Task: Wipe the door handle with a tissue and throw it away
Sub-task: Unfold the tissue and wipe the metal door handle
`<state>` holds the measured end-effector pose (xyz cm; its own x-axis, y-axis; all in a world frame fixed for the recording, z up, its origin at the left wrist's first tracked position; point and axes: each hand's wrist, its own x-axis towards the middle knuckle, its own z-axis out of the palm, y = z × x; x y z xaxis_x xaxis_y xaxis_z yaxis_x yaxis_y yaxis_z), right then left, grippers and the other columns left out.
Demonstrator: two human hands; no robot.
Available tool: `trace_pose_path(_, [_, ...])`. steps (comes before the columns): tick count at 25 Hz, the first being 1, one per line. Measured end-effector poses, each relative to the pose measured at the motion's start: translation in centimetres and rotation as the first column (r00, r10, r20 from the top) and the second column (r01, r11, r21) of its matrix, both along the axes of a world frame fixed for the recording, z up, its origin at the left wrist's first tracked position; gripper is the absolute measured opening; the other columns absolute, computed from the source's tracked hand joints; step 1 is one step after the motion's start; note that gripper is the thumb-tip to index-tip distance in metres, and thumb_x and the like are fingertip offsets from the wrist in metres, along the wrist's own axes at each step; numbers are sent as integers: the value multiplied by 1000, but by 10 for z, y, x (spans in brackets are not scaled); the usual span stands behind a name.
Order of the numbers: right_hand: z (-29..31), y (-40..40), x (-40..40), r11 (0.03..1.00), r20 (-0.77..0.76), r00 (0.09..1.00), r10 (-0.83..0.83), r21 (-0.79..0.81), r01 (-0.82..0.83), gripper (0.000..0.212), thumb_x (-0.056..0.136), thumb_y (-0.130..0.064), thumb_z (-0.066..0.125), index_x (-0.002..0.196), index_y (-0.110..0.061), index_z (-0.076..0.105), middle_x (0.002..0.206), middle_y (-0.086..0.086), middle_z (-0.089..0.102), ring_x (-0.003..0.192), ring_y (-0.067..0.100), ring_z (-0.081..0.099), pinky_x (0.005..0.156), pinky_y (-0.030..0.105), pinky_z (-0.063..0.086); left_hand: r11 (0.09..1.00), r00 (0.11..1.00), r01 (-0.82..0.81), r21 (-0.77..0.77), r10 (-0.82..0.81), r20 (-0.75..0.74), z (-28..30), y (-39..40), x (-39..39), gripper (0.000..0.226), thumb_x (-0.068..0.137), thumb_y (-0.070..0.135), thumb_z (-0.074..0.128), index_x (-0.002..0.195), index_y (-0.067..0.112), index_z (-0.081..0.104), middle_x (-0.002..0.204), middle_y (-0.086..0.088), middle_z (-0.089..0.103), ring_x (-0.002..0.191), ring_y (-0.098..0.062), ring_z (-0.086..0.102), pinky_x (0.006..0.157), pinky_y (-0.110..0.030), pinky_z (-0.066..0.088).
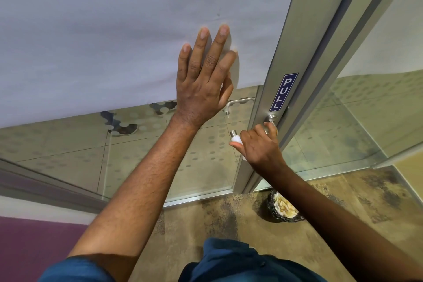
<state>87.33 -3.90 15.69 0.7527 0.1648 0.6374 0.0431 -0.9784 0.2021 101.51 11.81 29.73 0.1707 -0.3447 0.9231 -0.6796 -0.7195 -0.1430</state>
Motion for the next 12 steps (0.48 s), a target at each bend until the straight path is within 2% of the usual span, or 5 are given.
trace_pose_path(2, [2,8,5,996,10,999,-50,71,49,45,109,-38,56,86,-3,71,74,14,69,80,32,63,103,57,45,1000,1000,5,-7,-5,1,0,1,1,47,95,16,64,141,20,56,160,-15,52,156,-37,22,136,-45,-1])
trace_pose_path(4, [1,14,7,989,15,996,-87,125,84,42,110,-34,55,87,-3,72,77,13,69,83,32,63,106,57,41,1000,1000,3,-9,-3,5,-1,0,1,47,96,16,64,142,20,55,160,-15,51,157,-36,19,136,-45,-1])
trace_pose_path(6, [-3,12,2,990,27,997,-68,129,64,34,110,-32,55,97,-6,72,89,13,69,90,32,63,105,55,40,1000,1000,9,-9,-9,6,-2,-1,2,47,96,17,63,143,20,55,161,-14,49,157,-36,19,137,-45,-1])
trace_pose_path(9, [-13,-3,-15,994,-84,993,-85,66,91,26,110,-34,50,118,-16,67,109,10,69,112,32,58,106,51,35,1000,1000,13,-9,-13,15,-2,-1,4,48,95,17,64,142,20,55,162,-13,46,157,-35,20,137,-45,-2])
trace_pose_path(12, [-18,-21,-30,994,-145,986,-85,59,94,31,104,-25,58,134,-18,62,117,9,71,123,33,55,105,48,30,1000,1000,18,-15,-18,9,-2,-1,5,48,96,18,64,143,21,54,163,-12,42,165,-32,11,136,-45,-4])
